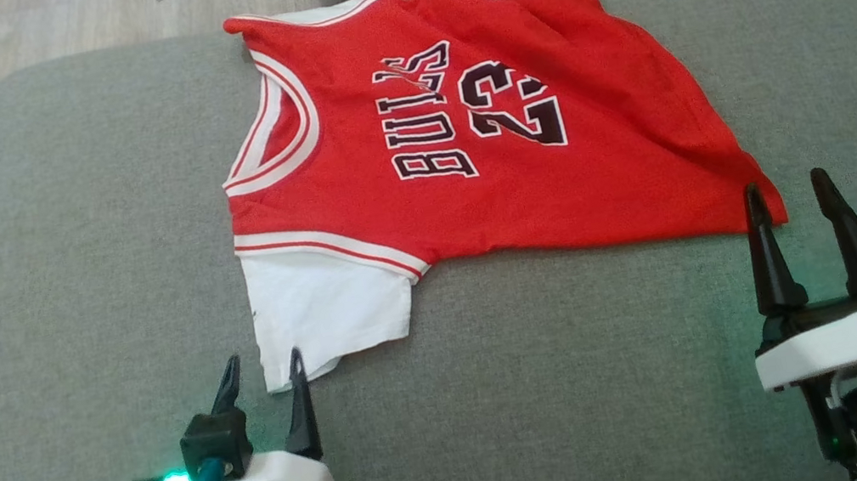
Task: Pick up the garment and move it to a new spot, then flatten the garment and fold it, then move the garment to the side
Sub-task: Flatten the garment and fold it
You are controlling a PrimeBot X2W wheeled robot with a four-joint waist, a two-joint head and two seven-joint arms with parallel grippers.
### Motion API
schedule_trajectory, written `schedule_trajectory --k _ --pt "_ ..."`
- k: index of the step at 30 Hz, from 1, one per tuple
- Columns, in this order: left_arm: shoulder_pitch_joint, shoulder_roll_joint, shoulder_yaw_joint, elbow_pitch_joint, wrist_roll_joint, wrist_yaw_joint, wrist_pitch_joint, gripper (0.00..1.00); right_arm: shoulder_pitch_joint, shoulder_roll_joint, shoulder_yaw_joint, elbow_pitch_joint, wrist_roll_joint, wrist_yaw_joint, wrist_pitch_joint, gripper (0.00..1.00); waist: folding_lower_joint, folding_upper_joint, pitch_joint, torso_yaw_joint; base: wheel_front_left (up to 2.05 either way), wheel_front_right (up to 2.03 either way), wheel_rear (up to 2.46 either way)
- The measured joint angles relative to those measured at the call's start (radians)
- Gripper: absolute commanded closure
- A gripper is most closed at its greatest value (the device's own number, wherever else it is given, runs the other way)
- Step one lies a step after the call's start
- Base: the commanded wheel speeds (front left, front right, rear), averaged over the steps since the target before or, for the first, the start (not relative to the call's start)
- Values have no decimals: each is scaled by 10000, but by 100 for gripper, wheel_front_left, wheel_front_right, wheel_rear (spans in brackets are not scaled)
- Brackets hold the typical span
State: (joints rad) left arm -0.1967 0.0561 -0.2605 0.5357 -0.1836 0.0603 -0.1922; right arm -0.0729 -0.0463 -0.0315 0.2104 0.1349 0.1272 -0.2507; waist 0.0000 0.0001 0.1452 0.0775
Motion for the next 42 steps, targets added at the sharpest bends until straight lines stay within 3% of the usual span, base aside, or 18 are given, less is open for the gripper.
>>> schedule_trajectory --k 8,17,18,19,20,21,26,30,33,38,42 --pt "-391 0 224 1197 -196 362 863 0 -3 0 161 -33 65 -2 0 0 1 0 211 -239 0 0 0" --pt "-816 40 230 1576 -341 228 1080 0 -4 0 169 -31 144 0 0 0 0 0 343 -433 0 0 0" --pt "-864 48 205 1593 -341 174 1174 5 -4 0 163 -25 144 0 0 0 0 0 345 -444 0 0 0" --pt "-896 56 173 1597 -341 104 1264 54 -4 0 148 -15 144 0 0 0 0 0 340 -451 0 0 0" --pt "-908 71 98 1588 -341 2 1338 88 -6 0 132 -4 144 -2 0 0 0 0 331 -456 0 0 0" --pt "-910 75 21 1559 -341 -61 1358 100 -6 0 123 6 146 0 0 0 0 0 322 -455 0 0 0" --pt "-856 61 -61 1352 -387 -173 1331 100 -13 0 -56 238 142 0 0 0 1 0 240 -390 0 0 0" --pt "-764 61 -10 867 -543 -75 639 100 -31 2 -430 984 2 0 0 0 1 0 171 -294 0 0 0" --pt "-783 56 42 84 -548 15 -140 100 -407 4 -913 2113 278 0 19 0 0 0 138 -151 0 0 0" --pt "-797 15 -25 -1022 -644 -165 -485 100 -1398 4 -1321 3705 1041 0 502 0 0 0 159 108 0 0 0" --pt "-785 8 -52 -1521 -644 -174 -522 100 -1807 4 -1402 4510 1007 0 575 0 1 0 200 211 0 0 0"
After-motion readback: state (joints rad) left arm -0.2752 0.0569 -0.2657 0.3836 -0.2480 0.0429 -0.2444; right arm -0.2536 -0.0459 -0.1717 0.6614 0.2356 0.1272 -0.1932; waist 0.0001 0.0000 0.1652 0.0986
